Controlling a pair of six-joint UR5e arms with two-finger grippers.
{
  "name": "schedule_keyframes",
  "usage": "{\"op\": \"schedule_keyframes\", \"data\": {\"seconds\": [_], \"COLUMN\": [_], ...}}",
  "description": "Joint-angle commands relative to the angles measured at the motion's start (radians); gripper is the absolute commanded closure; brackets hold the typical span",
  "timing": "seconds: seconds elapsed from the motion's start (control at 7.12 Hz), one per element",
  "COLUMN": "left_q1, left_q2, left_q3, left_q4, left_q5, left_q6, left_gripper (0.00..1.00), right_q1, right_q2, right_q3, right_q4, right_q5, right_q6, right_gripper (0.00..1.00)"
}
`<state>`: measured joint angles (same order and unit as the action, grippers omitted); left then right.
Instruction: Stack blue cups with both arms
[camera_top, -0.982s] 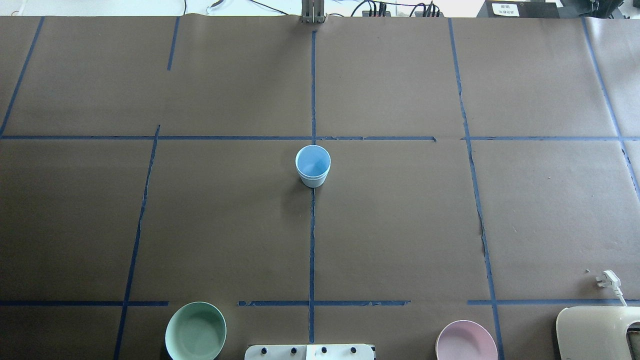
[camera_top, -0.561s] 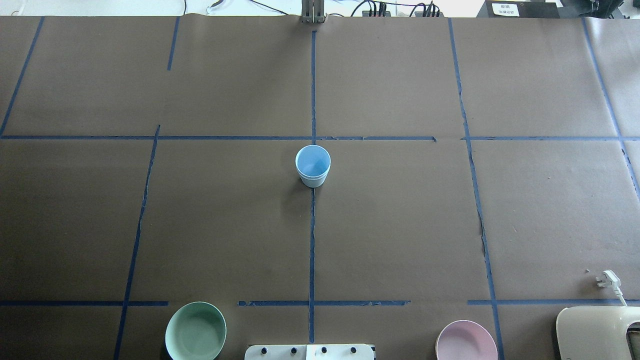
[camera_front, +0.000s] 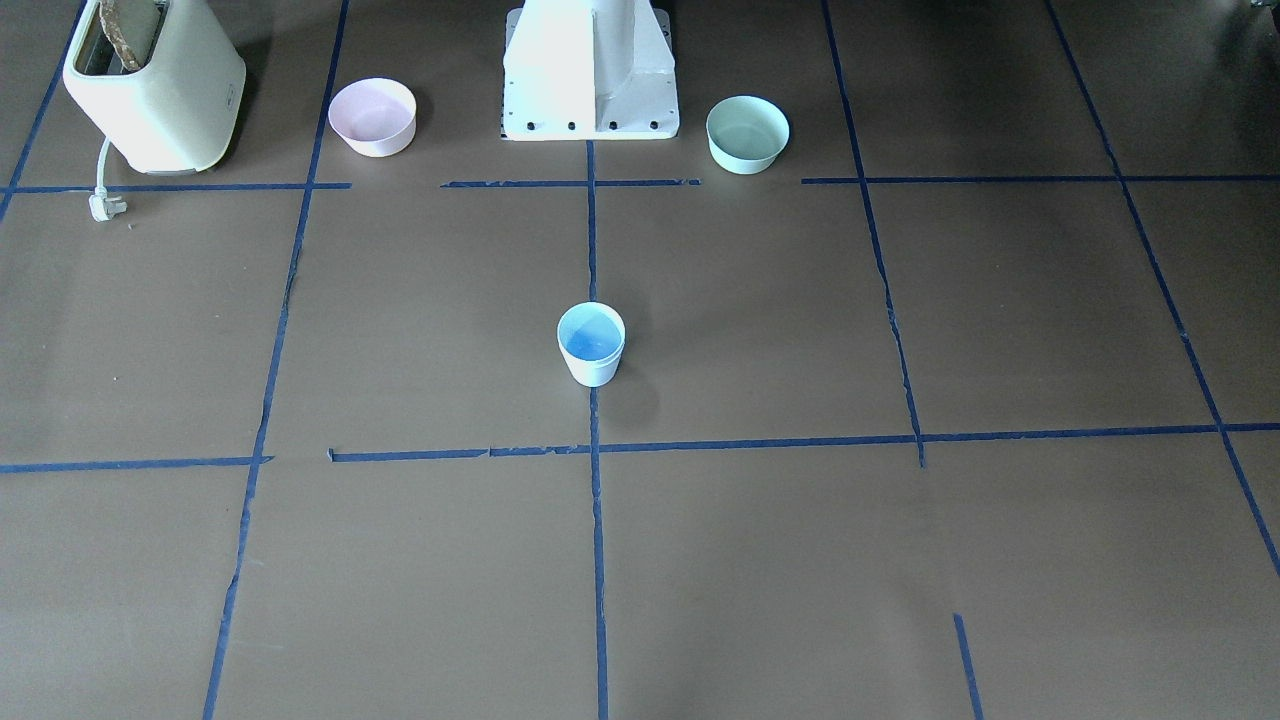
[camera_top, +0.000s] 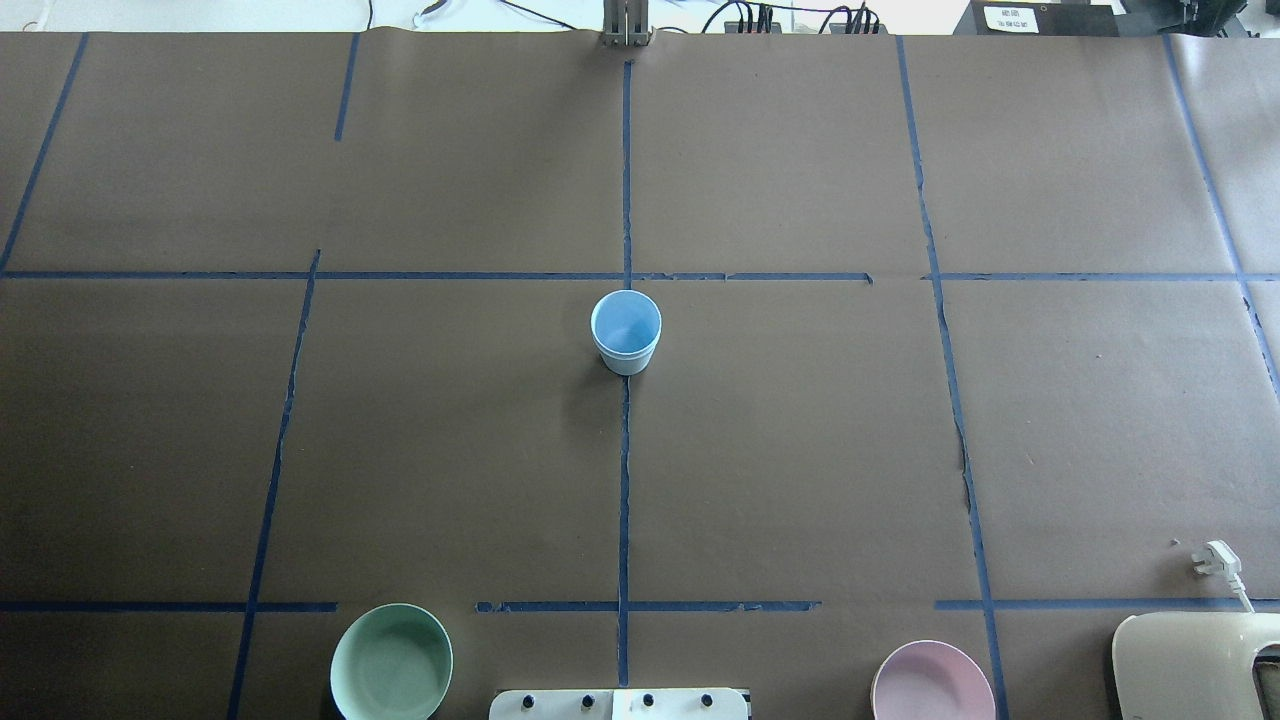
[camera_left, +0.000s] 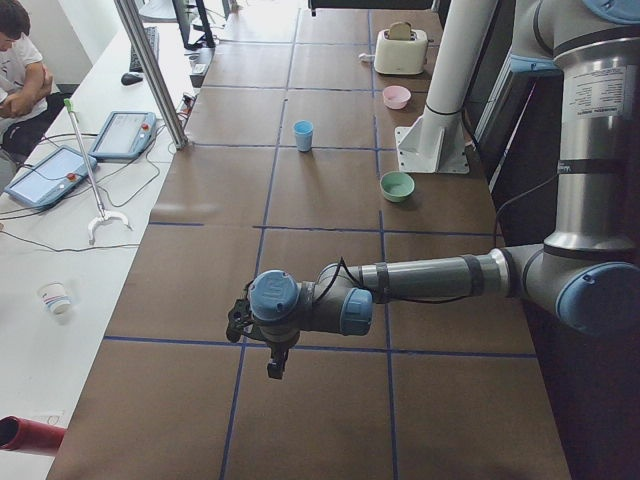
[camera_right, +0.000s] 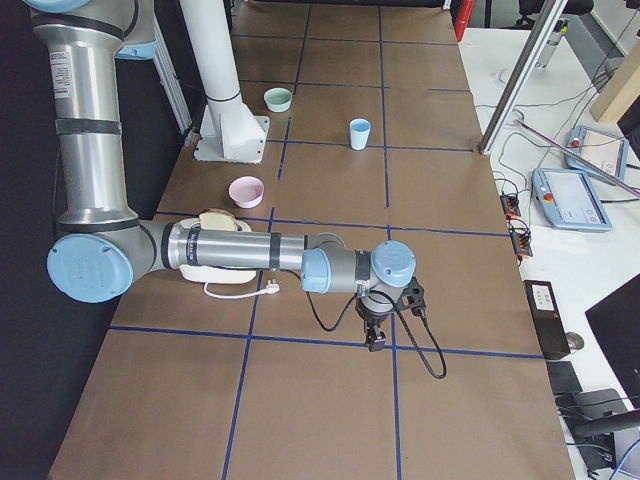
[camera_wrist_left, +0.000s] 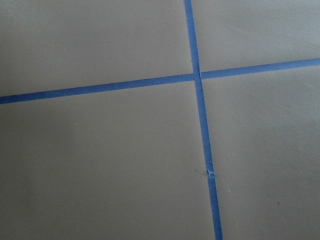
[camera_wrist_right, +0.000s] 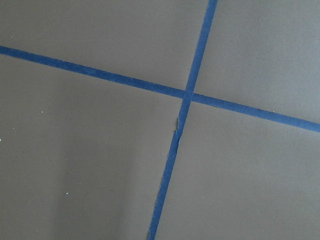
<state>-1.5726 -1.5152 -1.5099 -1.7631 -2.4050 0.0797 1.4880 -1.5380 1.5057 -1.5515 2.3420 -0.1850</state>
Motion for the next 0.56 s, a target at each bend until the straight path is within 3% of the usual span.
{"op": "schedule_keyframes", "data": {"seconds": [0.0,0.42], "left_q1": [0.006,0.009], "left_q2": [-0.016,-0.056], "left_q3": [0.002,-0.024], "left_q4": [0.022,0.028], "left_q5": [0.042,0.056], "left_q6": [-0.001,0.000], "left_gripper": [0.00,0.00], "right_q1": [0.003,0.035], "right_q2": [0.002,-0.008], "right_q3": [-0.010,-0.009], "right_q4": [0.002,0.001], "right_q5": [-0.006,-0.004], "right_q6": [-0.001,0.003], "right_gripper": [0.00,0.00]}}
